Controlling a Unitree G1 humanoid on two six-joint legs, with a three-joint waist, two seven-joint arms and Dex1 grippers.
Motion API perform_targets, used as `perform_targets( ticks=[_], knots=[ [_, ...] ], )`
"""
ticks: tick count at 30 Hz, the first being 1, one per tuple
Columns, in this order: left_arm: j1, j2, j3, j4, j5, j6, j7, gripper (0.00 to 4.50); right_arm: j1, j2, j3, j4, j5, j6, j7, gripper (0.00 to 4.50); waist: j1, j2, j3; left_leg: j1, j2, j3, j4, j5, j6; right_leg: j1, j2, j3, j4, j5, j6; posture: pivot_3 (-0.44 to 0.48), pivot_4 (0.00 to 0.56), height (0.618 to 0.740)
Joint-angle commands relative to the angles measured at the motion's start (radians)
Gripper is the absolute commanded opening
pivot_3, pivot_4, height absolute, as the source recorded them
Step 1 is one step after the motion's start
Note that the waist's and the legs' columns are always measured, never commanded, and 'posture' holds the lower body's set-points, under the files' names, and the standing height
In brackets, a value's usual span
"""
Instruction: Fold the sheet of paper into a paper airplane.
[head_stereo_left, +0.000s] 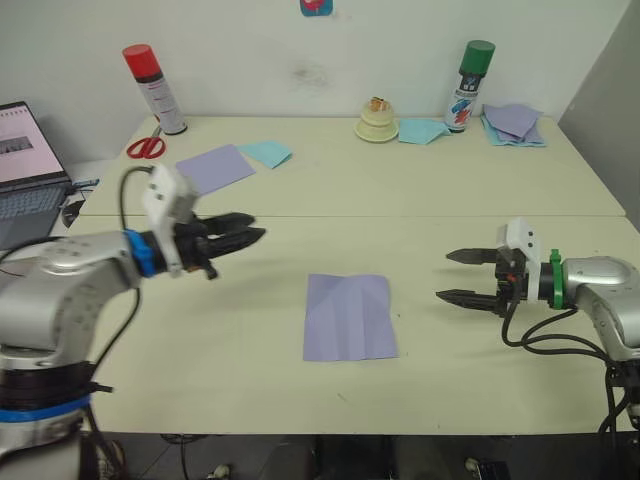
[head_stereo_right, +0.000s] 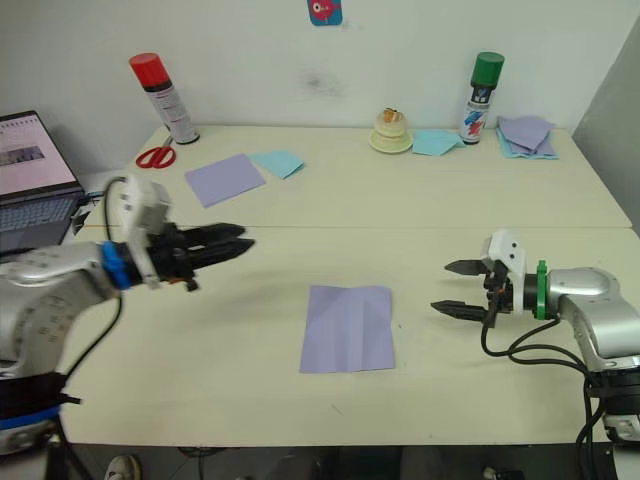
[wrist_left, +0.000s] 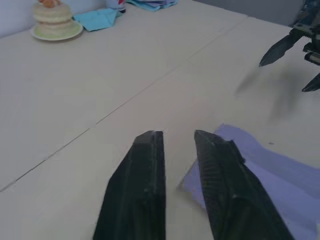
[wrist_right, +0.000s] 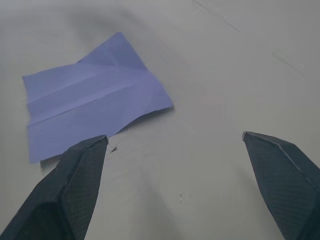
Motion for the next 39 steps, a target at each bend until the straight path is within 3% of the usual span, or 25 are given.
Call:
perform_targets(
  ticks=[1, 7, 13, 16, 19, 24, 29, 36, 39],
  knots=[
    [0.062, -0.082, -0.098, -0.044, 0.051, -0.038, 0.069, 0.07, -0.002, 0.041, -0.015, -0.040, -0.005, 0.001, -0.075, 4.50, -0.003, 0.000, 0.000, 0.000, 0.000, 0.001, 0.000, 0.000, 0.000, 0.000, 0.000, 0.000, 0.000, 0.000, 0.000, 0.000, 0.150, 0.740],
    [0.119, -0.222, -0.238, 0.099, 0.164, -0.152, 0.100, 0.01, 0.034, 0.112, 0.005, -0.067, -0.028, -0.011, -0.155, 4.50, 0.006, 0.000, 0.000, 0.000, 0.000, 0.001, 0.001, 0.000, 0.000, -0.001, 0.000, 0.001, 0.002, 0.000, 0.000, 0.000, 0.150, 0.740],
    [0.120, -0.199, -0.354, 0.255, 0.294, -0.179, 0.071, 0.01, 0.043, 0.122, 0.025, -0.053, -0.053, -0.034, -0.172, 4.50, 0.006, 0.000, -0.001, 0.001, -0.001, 0.002, 0.003, 0.000, 0.001, -0.001, 0.000, 0.002, 0.006, 0.000, 0.000, 0.000, 0.150, 0.740],
    [0.107, -0.187, -0.402, 0.359, 0.377, -0.256, 0.062, 0.01, 0.009, 0.127, 0.056, 0.034, -0.142, -0.131, -0.201, 4.50, 0.007, 0.002, -0.006, 0.004, -0.001, 0.002, 0.003, -0.001, 0.003, 0.001, 0.000, 0.002, 0.007, 0.000, 0.000, 0.000, 0.150, 0.740],
    [0.105, -0.209, -0.386, 0.389, 0.374, -0.279, 0.065, 0.00, -0.027, 0.133, 0.086, 0.120, -0.202, -0.209, -0.211, 3.92, 0.007, 0.002, -0.008, 0.011, -0.001, 0.003, 0.002, -0.002, 0.004, 0.007, 0.000, 0.003, 0.007, 0.000, 0.000, 0.000, 0.150, 0.740],
    [0.111, -0.223, -0.384, 0.406, 0.388, -0.306, 0.063, 0.00, -0.105, 0.164, 0.179, 0.264, -0.345, -0.376, -0.236, 2.08, 0.005, 0.002, -0.011, 0.020, 0.000, 0.004, 0.000, -0.002, 0.005, 0.015, 0.000, 0.004, 0.007, -0.004, 0.005, 0.000, 0.150, 0.740],
    [0.119, -0.234, -0.376, 0.403, 0.397, -0.315, 0.081, 0.00, -0.126, 0.195, 0.243, 0.271, -0.362, -0.391, -0.164, 0.16, 0.006, 0.003, -0.012, 0.020, -0.001, 0.003, 0.000, -0.002, 0.005, 0.015, 0.001, 0.005, 0.007, -0.001, 0.000, 0.000, 0.150, 0.740],
    [0.120, -0.250, -0.377, 0.393, 0.413, -0.325, 0.098, 0.00, -0.063, 0.221, 0.303, 0.124, -0.279, -0.161, -0.031, 0.04, 0.009, 0.002, -0.014, 0.020, -0.001, 0.002, 0.000, -0.002, 0.005, 0.015, 0.001, 0.005, 0.007, -0.001, 0.000, 0.000, 0.150, 0.740],
    [0.114, -0.250, -0.385, 0.387, 0.426, -0.331, 0.095, 0.00, -0.049, 0.268, 0.268, 0.073, -0.205, -0.055, -0.048, 0.04, 0.008, 0.002, -0.015, 0.020, 0.000, 0.002, 0.000, -0.002, 0.005, 0.015, 0.001, 0.005, 0.007, -0.001, 0.001, 0.000, 0.150, 0.740]
  ],
)
